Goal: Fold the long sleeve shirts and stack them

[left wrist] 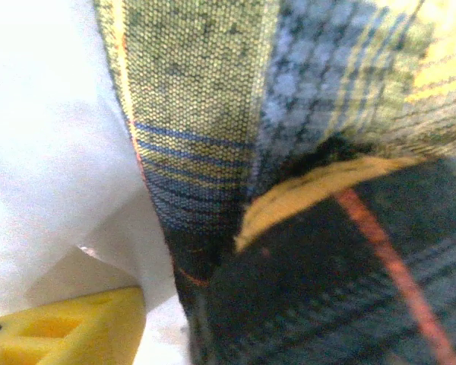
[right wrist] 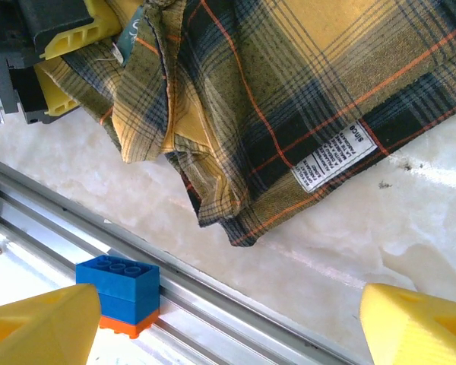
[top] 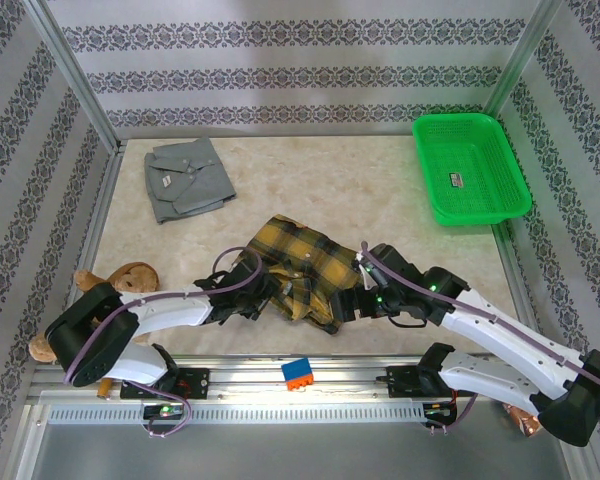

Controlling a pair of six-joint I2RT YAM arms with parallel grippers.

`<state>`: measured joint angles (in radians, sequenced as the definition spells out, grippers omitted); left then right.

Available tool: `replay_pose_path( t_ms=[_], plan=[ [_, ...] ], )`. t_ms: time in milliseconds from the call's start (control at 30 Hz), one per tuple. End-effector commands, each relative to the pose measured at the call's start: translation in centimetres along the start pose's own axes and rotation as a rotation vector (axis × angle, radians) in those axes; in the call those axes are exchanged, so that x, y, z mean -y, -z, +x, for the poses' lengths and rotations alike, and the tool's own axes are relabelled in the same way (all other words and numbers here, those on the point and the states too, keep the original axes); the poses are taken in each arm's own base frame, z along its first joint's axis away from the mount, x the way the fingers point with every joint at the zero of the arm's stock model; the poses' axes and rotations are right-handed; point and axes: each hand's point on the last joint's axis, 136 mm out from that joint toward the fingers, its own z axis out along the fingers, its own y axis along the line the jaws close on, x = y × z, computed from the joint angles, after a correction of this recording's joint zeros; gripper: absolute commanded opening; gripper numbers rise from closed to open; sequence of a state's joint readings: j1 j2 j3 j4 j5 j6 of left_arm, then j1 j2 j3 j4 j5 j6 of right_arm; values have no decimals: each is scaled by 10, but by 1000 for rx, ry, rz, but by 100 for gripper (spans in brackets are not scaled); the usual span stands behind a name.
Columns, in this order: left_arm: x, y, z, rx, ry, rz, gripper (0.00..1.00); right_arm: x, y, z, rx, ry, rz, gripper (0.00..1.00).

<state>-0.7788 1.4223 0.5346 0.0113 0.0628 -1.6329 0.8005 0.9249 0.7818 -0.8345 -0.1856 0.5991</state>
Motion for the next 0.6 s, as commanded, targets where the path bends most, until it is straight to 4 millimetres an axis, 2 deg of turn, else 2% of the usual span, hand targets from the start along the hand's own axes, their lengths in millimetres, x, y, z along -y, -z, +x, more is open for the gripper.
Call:
replay_pose_path(
  t_ms=[0,67,200,267,433,567],
  plan=[
    [48,-22,-2,19,21,181,56,-4,1,2,-2,-4,-33,89],
    [51,-25,-5,15,-3,166,55,-6,0,2,2,-5,-51,89],
    [75,-24,-7,3,-64,154,54,-6,0,4,6,-5,-57,89],
    [80,-26,-7,-8,-106,112,54,-6,0,5,12,-5,-61,89],
    [63,-50,-3,-102,-128,-13,46,-10,4,5,21,5,-92,89],
    [54,-58,-2,-141,-175,-104,42,-11,6,6,33,10,-109,89]
  ],
)
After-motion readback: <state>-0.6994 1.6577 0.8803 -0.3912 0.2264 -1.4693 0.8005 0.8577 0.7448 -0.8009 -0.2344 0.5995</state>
